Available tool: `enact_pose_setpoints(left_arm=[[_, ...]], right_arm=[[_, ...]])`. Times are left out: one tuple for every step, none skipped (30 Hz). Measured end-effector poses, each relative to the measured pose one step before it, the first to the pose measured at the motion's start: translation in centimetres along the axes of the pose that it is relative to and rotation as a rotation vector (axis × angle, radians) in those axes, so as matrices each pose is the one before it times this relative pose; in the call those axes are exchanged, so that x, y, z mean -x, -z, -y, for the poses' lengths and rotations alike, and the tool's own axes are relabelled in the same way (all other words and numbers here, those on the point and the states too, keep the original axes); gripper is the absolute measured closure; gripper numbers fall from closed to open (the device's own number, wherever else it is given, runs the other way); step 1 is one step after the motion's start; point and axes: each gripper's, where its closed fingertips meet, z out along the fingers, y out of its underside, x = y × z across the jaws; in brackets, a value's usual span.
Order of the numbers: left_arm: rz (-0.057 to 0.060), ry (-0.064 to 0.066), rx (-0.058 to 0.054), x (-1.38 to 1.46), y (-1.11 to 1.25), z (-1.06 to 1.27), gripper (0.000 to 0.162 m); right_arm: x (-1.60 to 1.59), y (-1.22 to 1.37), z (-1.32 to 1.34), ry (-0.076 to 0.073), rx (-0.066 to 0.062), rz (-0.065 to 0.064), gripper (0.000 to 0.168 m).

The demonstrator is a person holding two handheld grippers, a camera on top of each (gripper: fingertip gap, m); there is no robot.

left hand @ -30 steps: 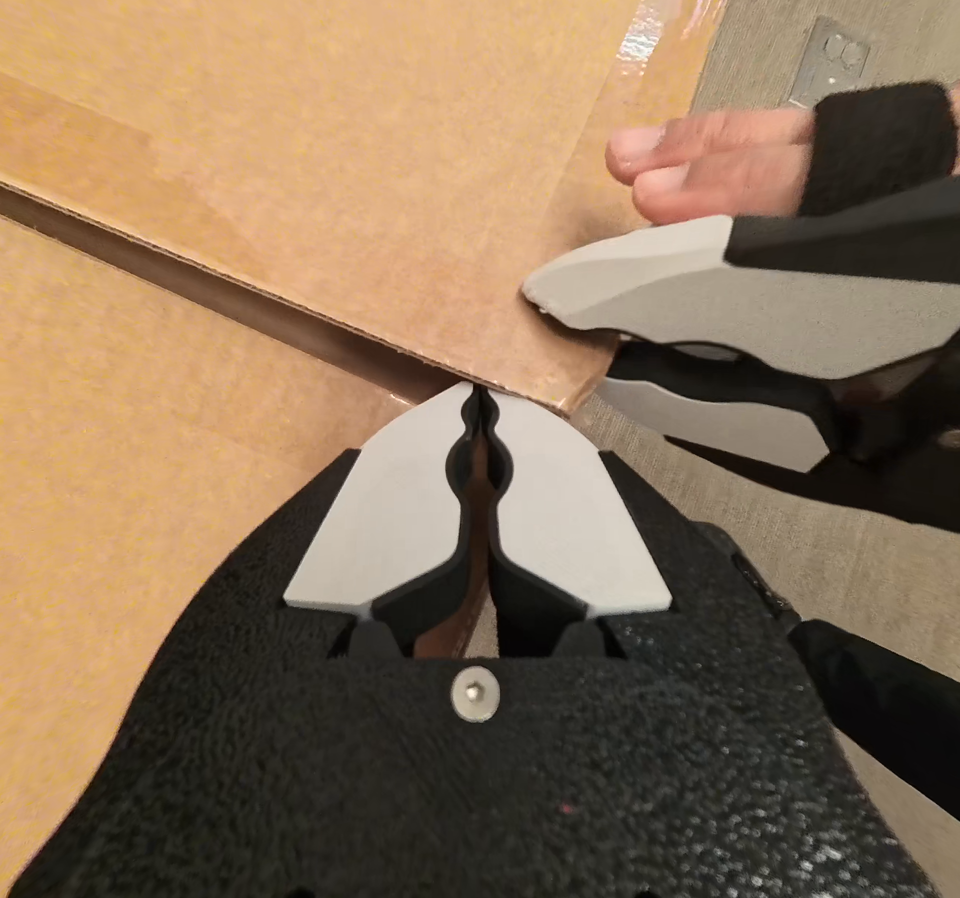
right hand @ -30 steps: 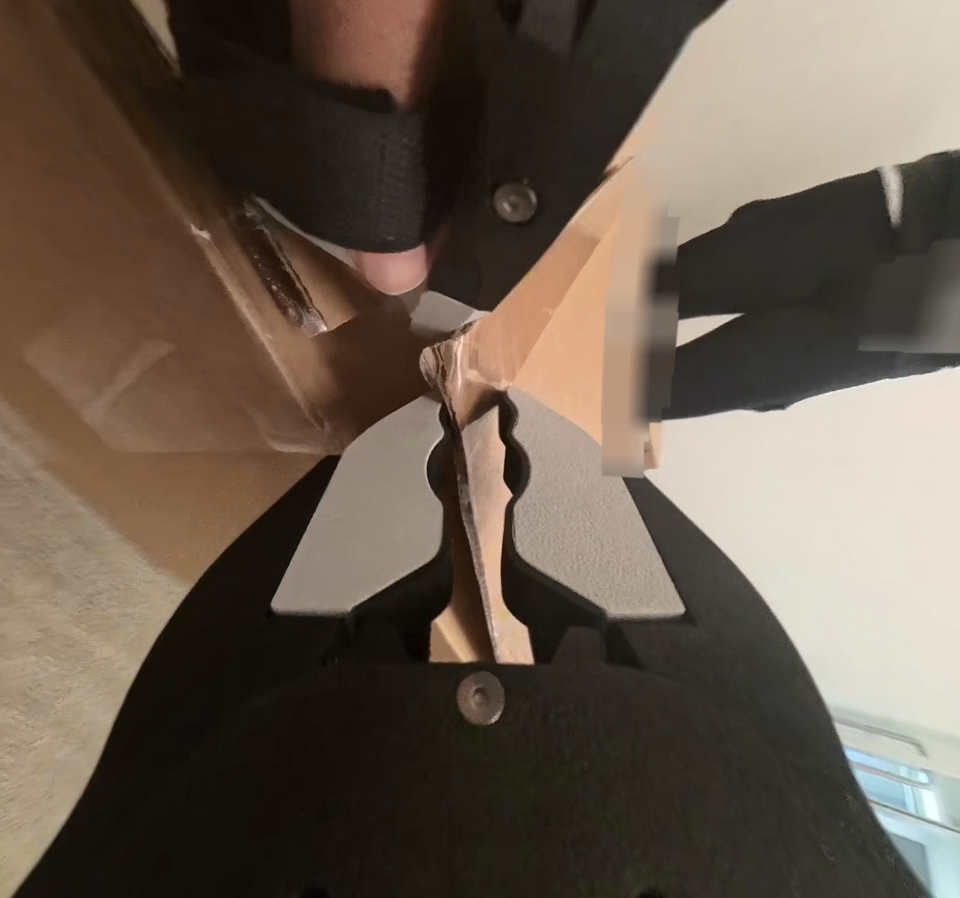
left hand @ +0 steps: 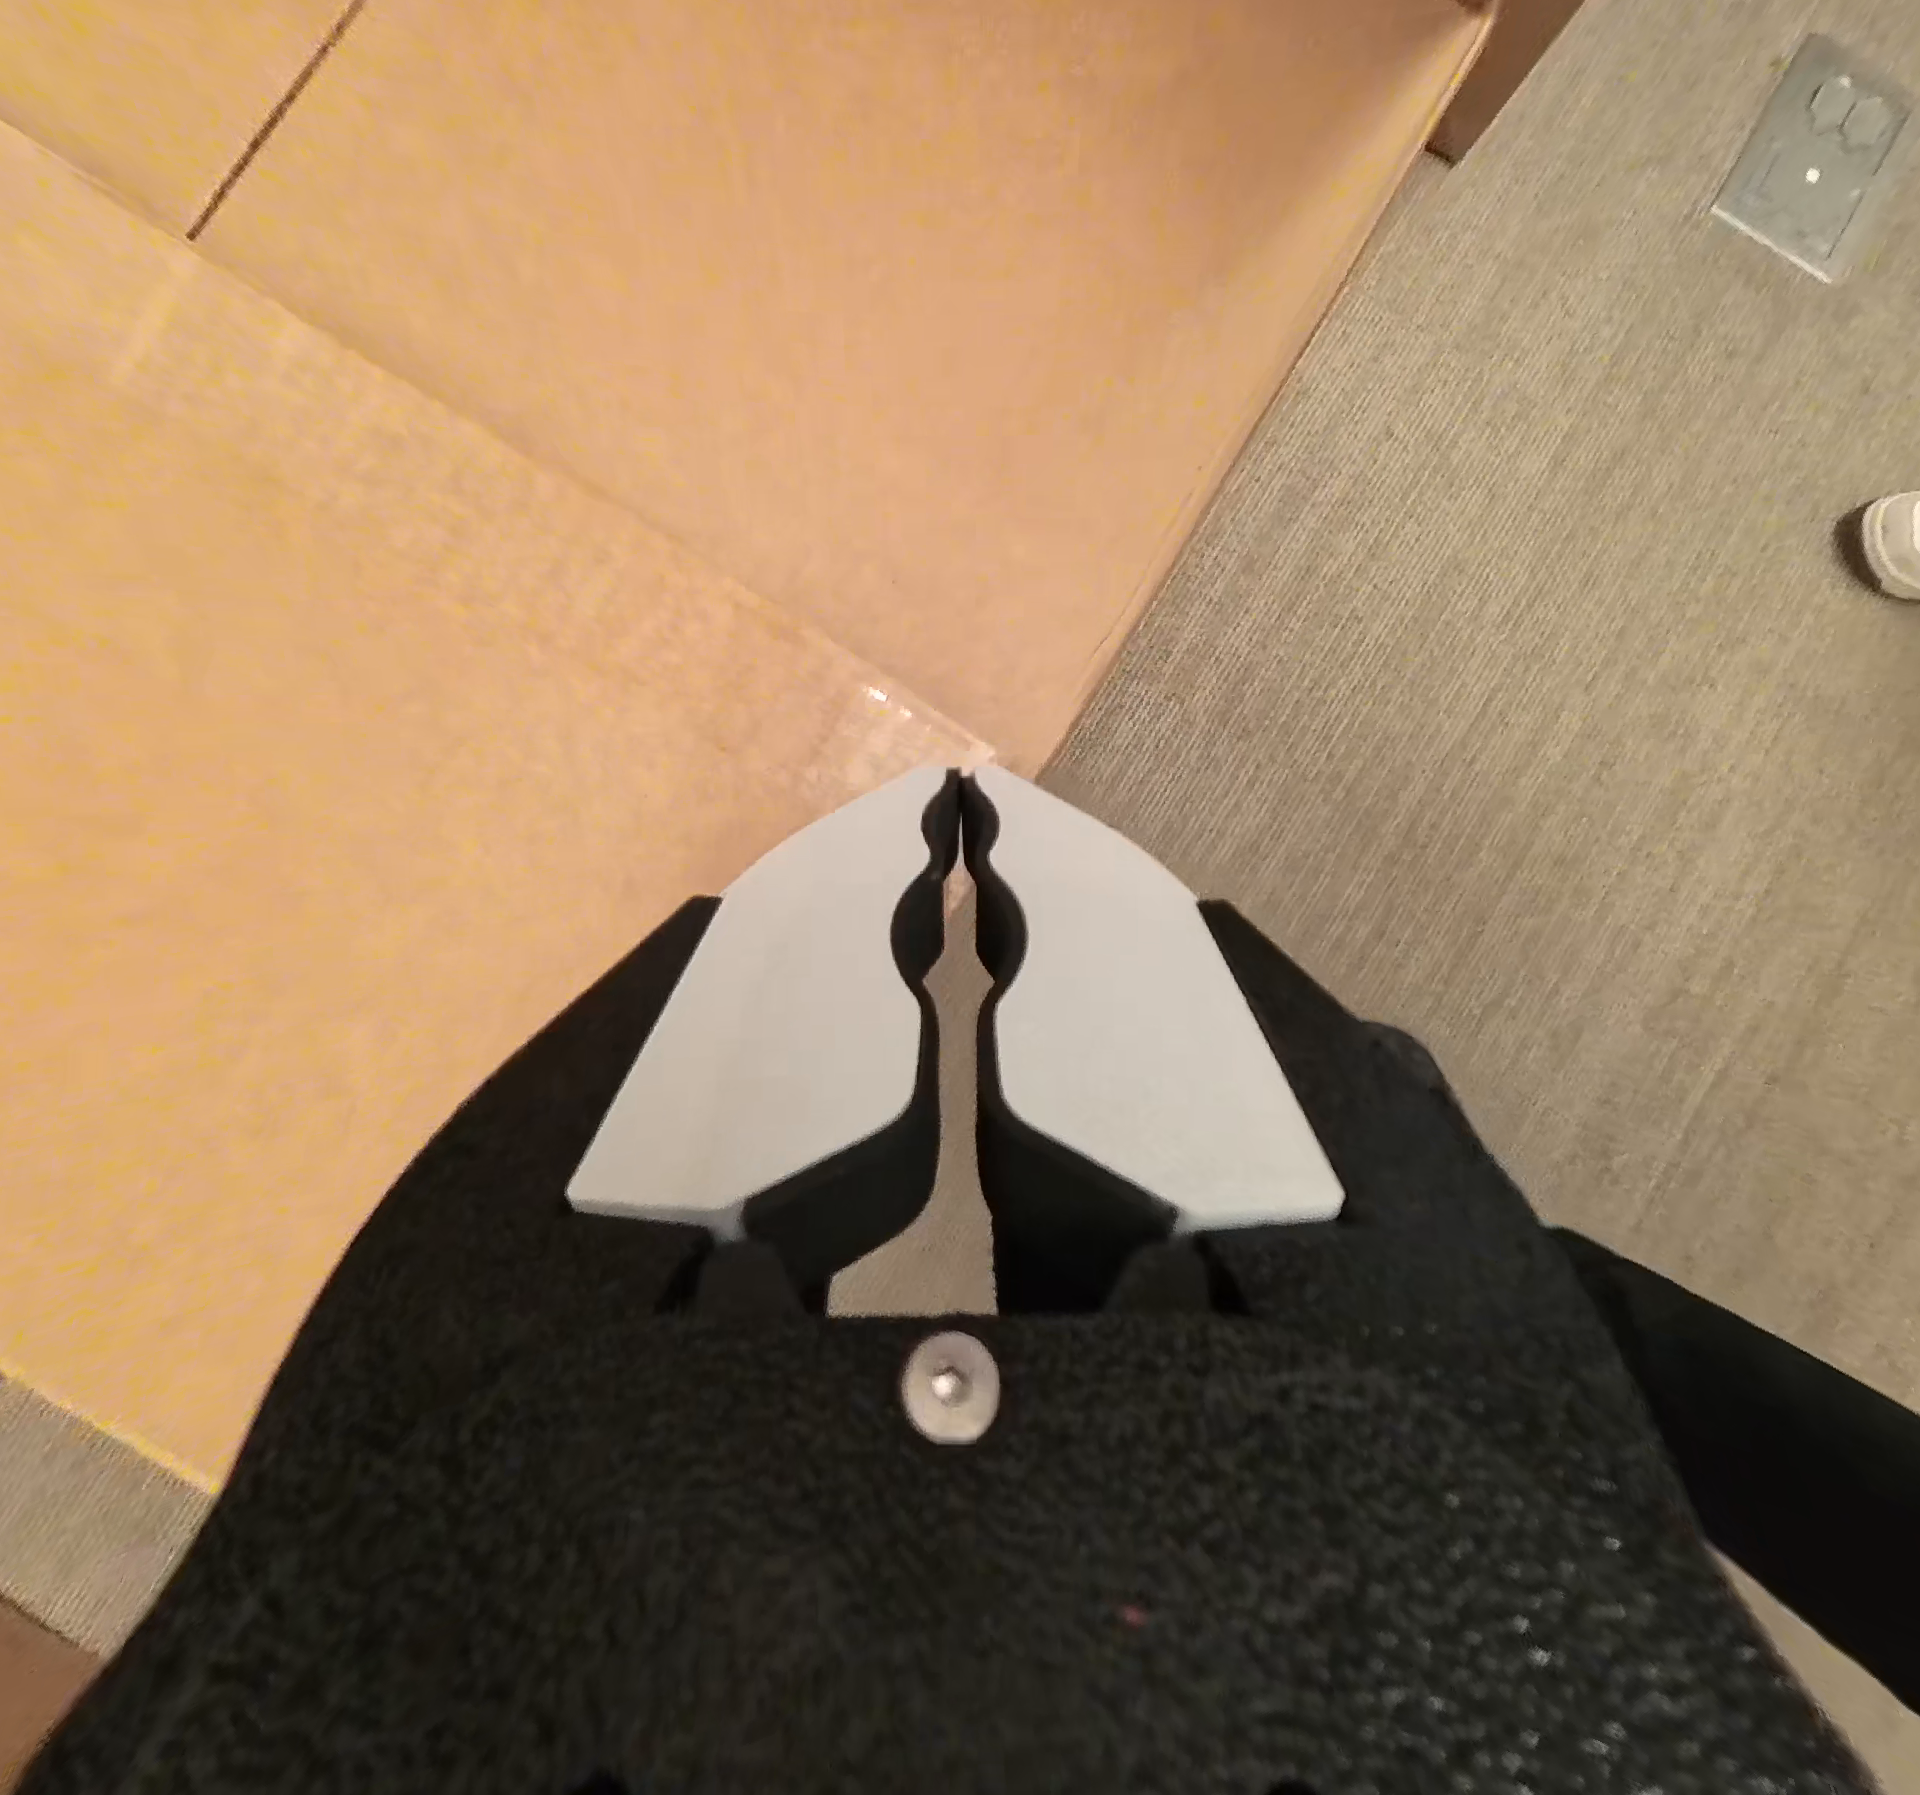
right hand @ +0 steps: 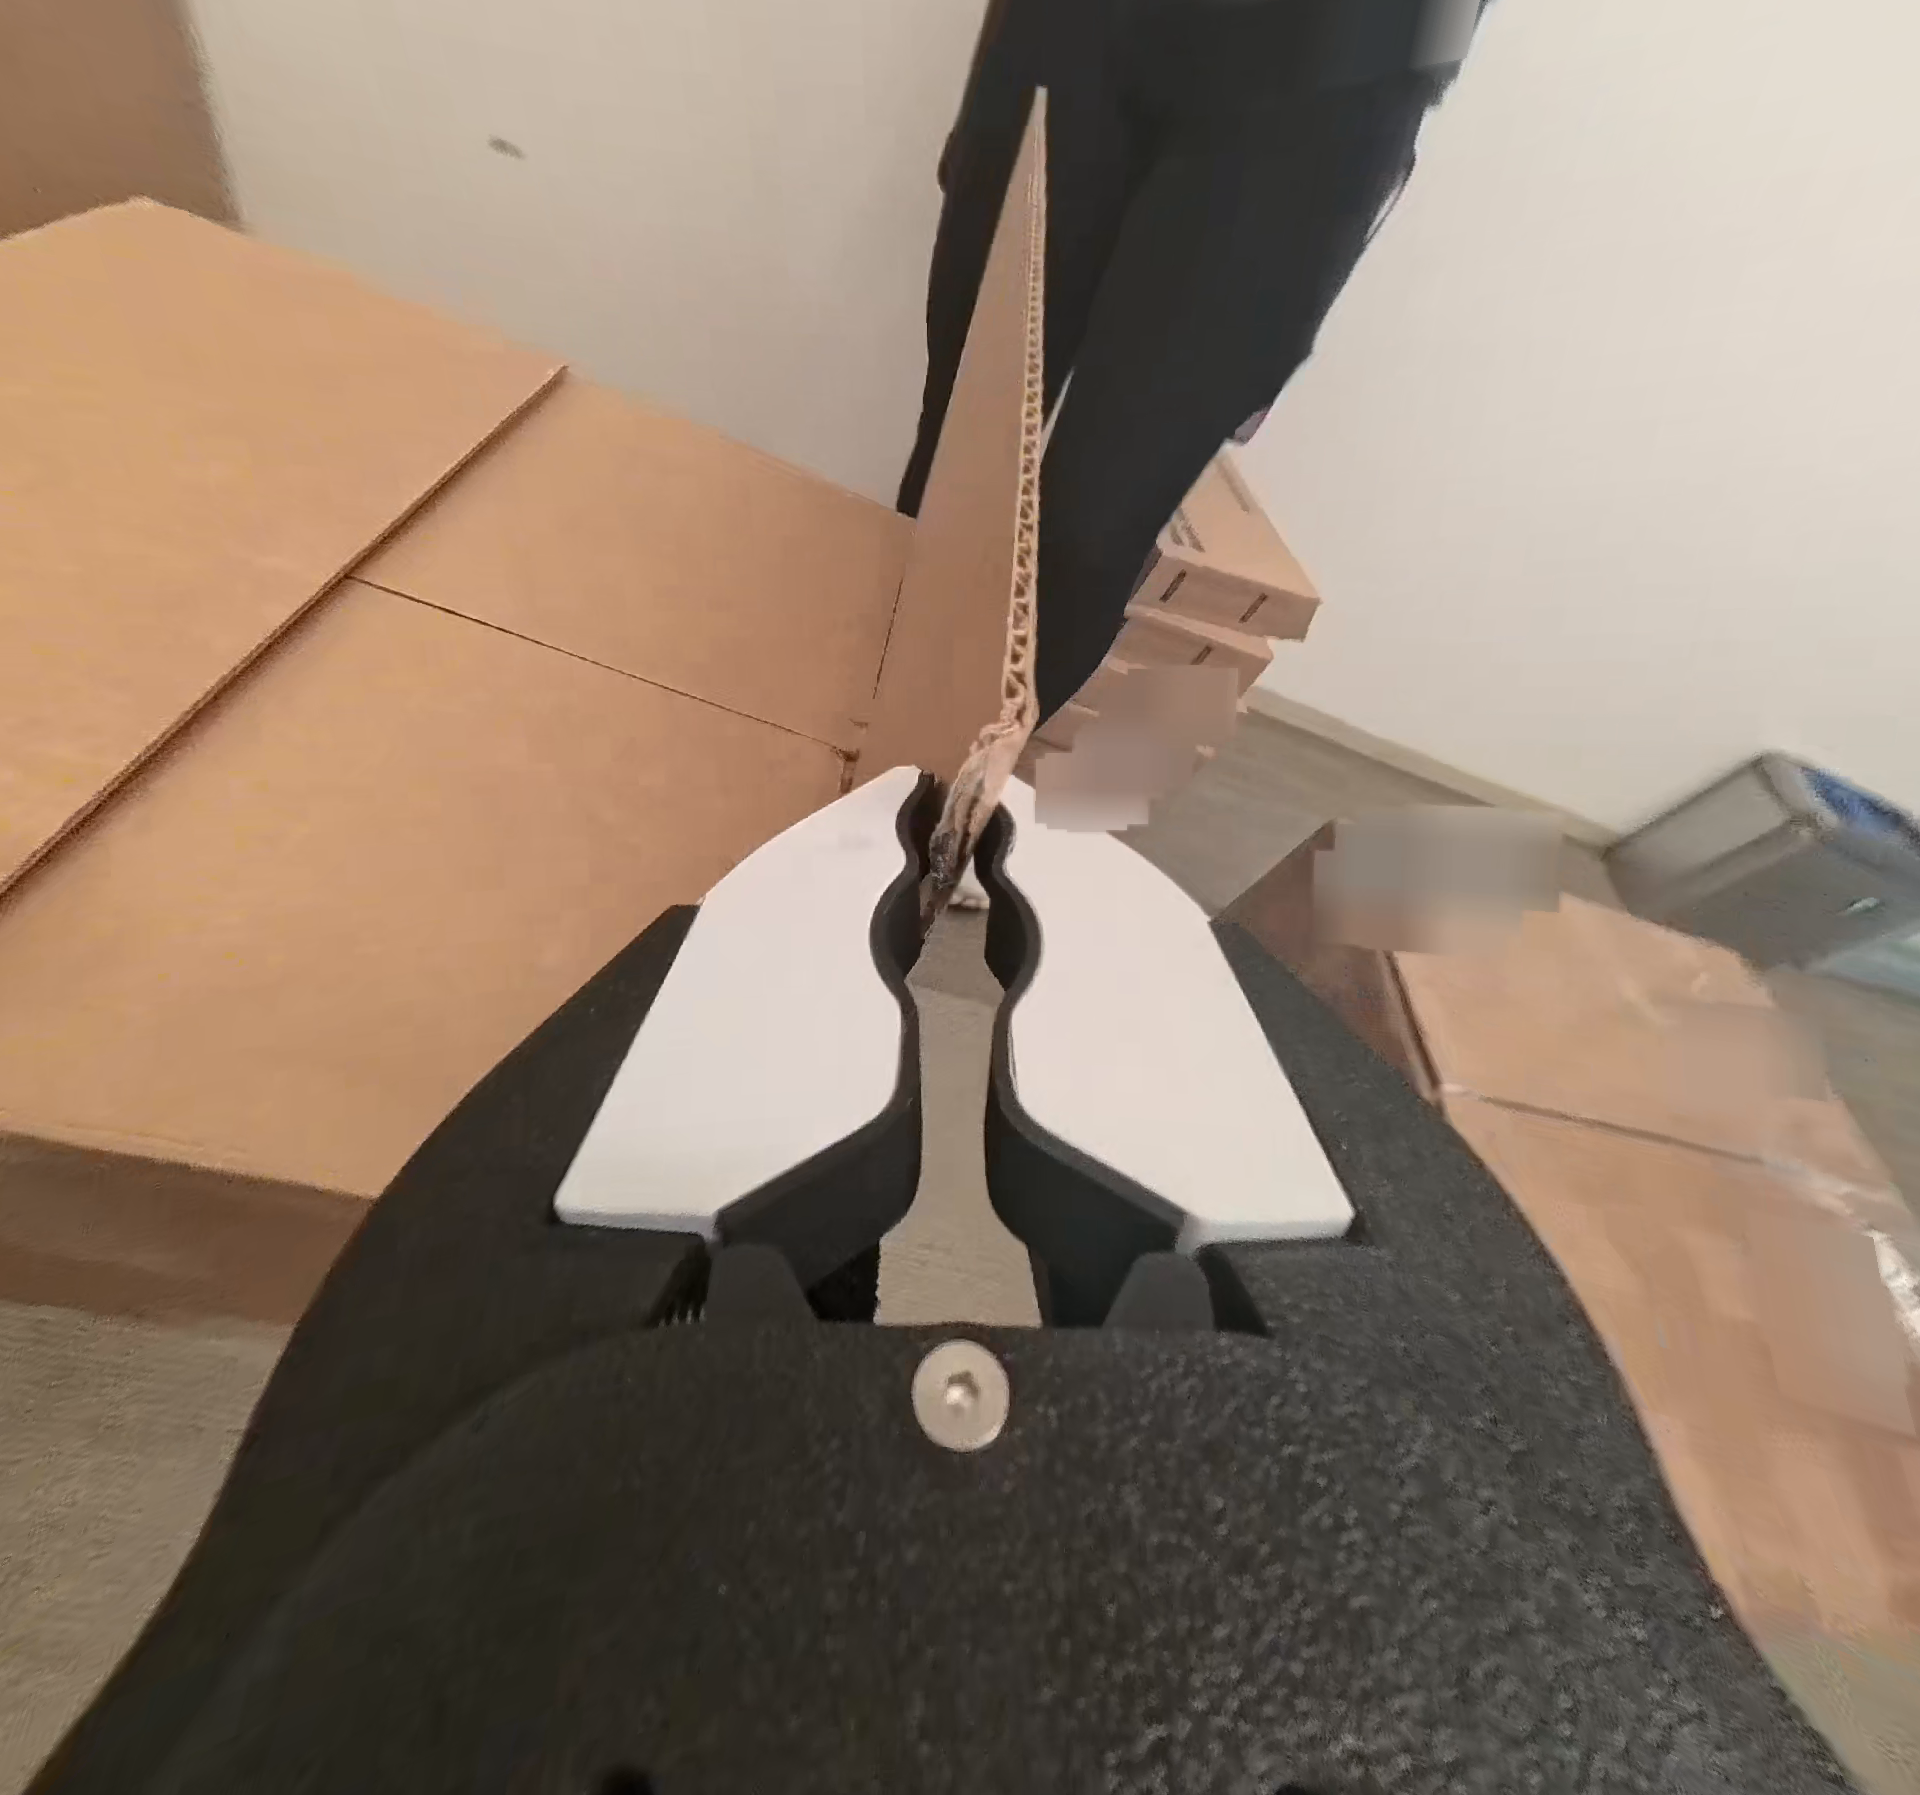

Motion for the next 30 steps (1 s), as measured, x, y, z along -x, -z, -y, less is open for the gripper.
enact_pose_setpoints(left_arm=[[0.0103, 0.0050, -0.0046, -0.027, 0.143, 0.492, 0.162], [0.0104, 0.0075, -0.0147, -0.032, 0.160, 0.656, 0.162], [0.0062, 0.0123, -0.0156, -0.096, 0.103, 0.684, 0.162], [0.0043, 0.0121, -0.0068, -0.148, 0.000, 0.561, 0.162], [0.0098, 0.0109, -0.0046, -0.101, -0.061, 0.510, 0.162], [0.0118, 0.0092, -0.0113, -0.122, -0.066, 0.570, 0.162], [0.0076, 0.0111, -0.0034, -0.206, -0.176, 0.459, 0.162], [0.0050, 0.0104, -0.0026, -0.260, -0.222, 0.446, 0.162], [0.0089, 0.0057, -0.0086, -0.248, -0.207, 0.509, 0.162], [0.0115, 0.0028, -0.0062, -0.224, -0.217, 0.458, 0.162], [0.0065, 0.0077, -0.0038, -0.275, -0.243, 0.386, 0.162], [0.0027, 0.0153, -0.0039, -0.287, -0.267, 0.311, 0.162], [0.0024, 0.0162, 0.0000, -0.272, -0.304, 0.178, 0.162], [0.0044, 0.0127, 0.0017, -0.216, -0.290, 0.059, 0.162], [0.0074, 0.0086, 0.0013, -0.160, -0.230, -0.013, 0.162], [0.0124, 0.0087, 0.0011, -0.053, -0.129, -0.082, 0.162], [0.0109, 0.0147, -0.0011, -0.019, -0.058, -0.133, 0.162], [0.0050, 0.0242, -0.0005, -0.031, -0.025, -0.227, 0.162], [0.0021, 0.0280, 0.0027, -0.017, -0.024, -0.342, 0.162], [0.0088, 0.0254, 0.0038, 0.128, -0.010, -0.421, 0.162], [0.0117, 0.0185, 0.0028, 0.211, -0.002, -0.444, 0.162], [0.0115, 0.0132, 0.0030, 0.226, -0.022, -0.440, 0.162], [0.0119, 0.0090, 0.0028, 0.242, -0.024, -0.409, 0.162], [0.0099, 0.0048, 0.0032, 0.232, -0.051, -0.381, 0.162], [0.0089, 0.0019, 0.0018, 0.233, -0.051, -0.297, 0.162], [0.0121, 0.0004, 0.0016, 0.283, -0.064, -0.266, 0.162], [0.0081, 0.0017, 0.0019, 0.267, -0.094, -0.243, 0.162], [0.0040, 0.0047, 0.0049, 0.212, -0.128, -0.276, 0.162], [0.0048, 0.0062, -0.0023, 0.240, -0.092, -0.162, 0.162], [0.0041, 0.0059, 0.0002, 0.226, -0.077, -0.142, 0.162]], right_arm=[[-1.164, -0.015, -0.480, -0.0385, 0.0104, 0.0109, 0.161], [-1.102, -0.025, -0.444, -0.0390, 0.0107, 0.0165, 0.161], [-1.042, -0.026, -0.448, -0.0359, 0.0100, 0.0166, 0.161], [-1.041, -0.034, -0.446, -0.0326, 0.0103, 0.0145, 0.161], [-0.969, -0.043, -0.425, -0.0456, 0.0073, 0.0220, 0.161], [-1.004, -0.046, -0.426, -0.0537, 0.0054, 0.0227, 0.161], [-1.166, -0.042, -0.490, -0.0441, 0.0090, 0.0107, 0.161], [-1.178, -0.051, -0.492, -0.0441, 0.0076, 0.0130, 0.161], [-0.986, -0.061, -0.409, -0.0519, -0.0006, 0.0270, 0.161], [-0.898, -0.055, -0.381, -0.0552, -0.0025, 0.0295, 0.161], [-1.039, -0.045, -0.422, -0.0582, 0.0042, 0.0180, 0.161], [-1.070, -0.056, -0.407, -0.0610, 0.0045, 0.0194, 0.162], [-0.967, -0.046, -0.357, -0.0667, -0.0010, 0.0296, 0.162], [-1.087, -0.021, -0.348, -0.0578, -0.0003, 0.0164, 0.162], [-1.223, -0.047, -0.377, -0.0354, 0.0033, -0.0040, 0.162], [-0.954, -0.066, -0.297, -0.0389, -0.0012, 0.0131, 0.162], [-0.814, -0.065, -0.257, -0.0499, -0.0048, 0.0246, 0.162], [-0.925, -0.050, -0.305, -0.0479, -0.0022, 0.0134, 0.162], [-0.941, -0.057, -0.281, -0.0481, -0.0001, 0.0121, 0.162], [-0.877, -0.053, -0.237, -0.0497, -0.0012, 0.0166, 0.162], [-0.797, -0.070, -0.189, -0.0449, -0.0045, 0.0147, 0.162], [-0.754, -0.055, -0.180, -0.0432, -0.0058, 0.0145, 0.162], [-0.730, -0.038, -0.177, -0.0442, -0.0035, 0.0154, 0.162], [-0.788, -0.038, -0.165, -0.0428, -0.0010, 0.0097, 0.162], [-0.753, -0.051, -0.139, -0.0422, -0.0022, 0.0102, 0.162], [-0.633, -0.051, -0.119, -0.0360, -0.0043, 0.0161, 0.162], [-0.540, -0.022, -0.096, -0.0225, -0.0051, 0.0148, 0.163], [-0.422, -0.021, -0.059, -0.0131, -0.0070, 0.0167, 0.163], [-0.274, -0.026, -0.050, -0.0200, -0.0078, 0.0280, 0.163], [-0.387, 0.006, -0.078, -0.0254, -0.0038, 0.0221, 0.163]])
